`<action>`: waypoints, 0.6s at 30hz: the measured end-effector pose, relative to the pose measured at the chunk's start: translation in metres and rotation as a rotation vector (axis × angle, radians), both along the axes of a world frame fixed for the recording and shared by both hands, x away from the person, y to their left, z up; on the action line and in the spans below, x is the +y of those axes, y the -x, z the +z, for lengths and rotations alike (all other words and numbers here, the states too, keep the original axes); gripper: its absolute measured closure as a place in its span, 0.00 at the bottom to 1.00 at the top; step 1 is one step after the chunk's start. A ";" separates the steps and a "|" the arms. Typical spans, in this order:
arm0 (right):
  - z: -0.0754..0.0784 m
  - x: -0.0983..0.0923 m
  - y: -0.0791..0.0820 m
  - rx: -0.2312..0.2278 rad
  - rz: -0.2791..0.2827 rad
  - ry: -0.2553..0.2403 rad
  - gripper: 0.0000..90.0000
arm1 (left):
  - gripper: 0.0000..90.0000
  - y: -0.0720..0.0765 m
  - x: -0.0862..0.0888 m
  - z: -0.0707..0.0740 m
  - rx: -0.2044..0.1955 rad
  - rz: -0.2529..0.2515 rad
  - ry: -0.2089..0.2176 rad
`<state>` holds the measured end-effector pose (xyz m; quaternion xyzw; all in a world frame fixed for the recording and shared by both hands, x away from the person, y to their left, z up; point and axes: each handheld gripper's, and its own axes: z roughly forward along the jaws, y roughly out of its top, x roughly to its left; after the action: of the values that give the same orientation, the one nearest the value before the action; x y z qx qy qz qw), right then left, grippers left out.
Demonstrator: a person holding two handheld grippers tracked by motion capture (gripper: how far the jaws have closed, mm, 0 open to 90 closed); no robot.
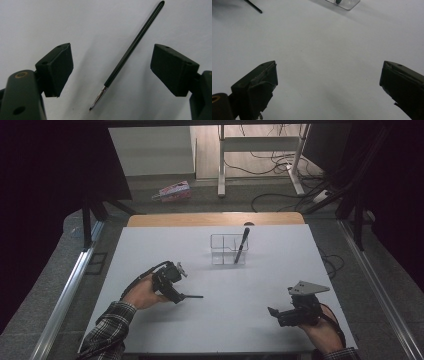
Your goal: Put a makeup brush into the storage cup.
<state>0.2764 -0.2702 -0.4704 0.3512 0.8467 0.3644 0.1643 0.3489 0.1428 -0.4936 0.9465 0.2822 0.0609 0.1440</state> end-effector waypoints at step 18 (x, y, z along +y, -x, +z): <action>0.000 0.001 0.001 0.000 0.004 0.004 0.02 | 0.48 -0.004 0.003 -0.017 0.097 -0.006 0.013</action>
<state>0.2759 -0.2697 -0.4706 0.3490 0.8482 0.3629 0.1641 0.3528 0.1454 -0.5104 0.9482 0.2866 0.0127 0.1367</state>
